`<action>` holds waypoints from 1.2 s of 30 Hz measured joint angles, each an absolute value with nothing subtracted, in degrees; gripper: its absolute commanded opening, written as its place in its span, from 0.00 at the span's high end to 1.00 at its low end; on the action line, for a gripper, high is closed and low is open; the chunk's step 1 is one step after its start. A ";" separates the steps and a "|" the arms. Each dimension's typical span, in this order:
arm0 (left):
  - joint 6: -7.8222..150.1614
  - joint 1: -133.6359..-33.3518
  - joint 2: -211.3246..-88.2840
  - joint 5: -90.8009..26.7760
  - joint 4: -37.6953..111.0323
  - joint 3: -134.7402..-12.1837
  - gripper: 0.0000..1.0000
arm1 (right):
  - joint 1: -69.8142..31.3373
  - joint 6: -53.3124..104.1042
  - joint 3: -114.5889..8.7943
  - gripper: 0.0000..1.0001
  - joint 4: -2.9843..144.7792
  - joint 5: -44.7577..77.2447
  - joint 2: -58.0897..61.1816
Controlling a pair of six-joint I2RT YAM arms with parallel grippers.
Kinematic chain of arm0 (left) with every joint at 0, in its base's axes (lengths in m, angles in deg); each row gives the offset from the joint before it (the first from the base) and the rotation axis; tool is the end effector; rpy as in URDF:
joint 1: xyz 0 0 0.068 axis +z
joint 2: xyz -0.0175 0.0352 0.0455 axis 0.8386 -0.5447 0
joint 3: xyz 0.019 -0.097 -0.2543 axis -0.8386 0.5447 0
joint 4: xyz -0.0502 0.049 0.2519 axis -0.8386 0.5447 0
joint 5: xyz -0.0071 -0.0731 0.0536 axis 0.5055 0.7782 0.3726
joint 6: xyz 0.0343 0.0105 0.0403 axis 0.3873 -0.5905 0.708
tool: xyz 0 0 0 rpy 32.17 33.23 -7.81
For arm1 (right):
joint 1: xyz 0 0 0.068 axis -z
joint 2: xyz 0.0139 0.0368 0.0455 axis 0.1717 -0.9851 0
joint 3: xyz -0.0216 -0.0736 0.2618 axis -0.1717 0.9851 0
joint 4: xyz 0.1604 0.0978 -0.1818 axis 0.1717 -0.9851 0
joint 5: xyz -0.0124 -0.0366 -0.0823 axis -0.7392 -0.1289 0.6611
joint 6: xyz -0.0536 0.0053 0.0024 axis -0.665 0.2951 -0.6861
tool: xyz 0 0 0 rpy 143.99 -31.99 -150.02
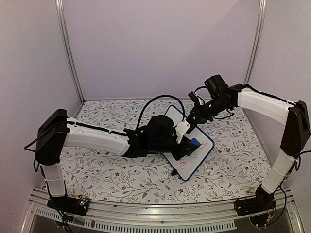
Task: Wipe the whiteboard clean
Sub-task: Erase the whiteboard from the whiteboard stand.
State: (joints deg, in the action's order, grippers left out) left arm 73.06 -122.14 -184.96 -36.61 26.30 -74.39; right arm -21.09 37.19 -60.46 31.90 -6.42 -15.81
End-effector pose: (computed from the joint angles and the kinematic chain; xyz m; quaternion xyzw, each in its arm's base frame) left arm 0.1841 -0.4029 0.2130 0.4074 0.7381 -0.3478 0.4102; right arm 0.3090 0.2064 0.2826 -0.1776 0.9063 0.3485 0.1603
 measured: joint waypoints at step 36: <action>72.99 -121.85 -183.98 -35.78 27.31 -71.62 1.00 | -21.22 37.19 -60.46 1.00 32.10 -6.46 -15.81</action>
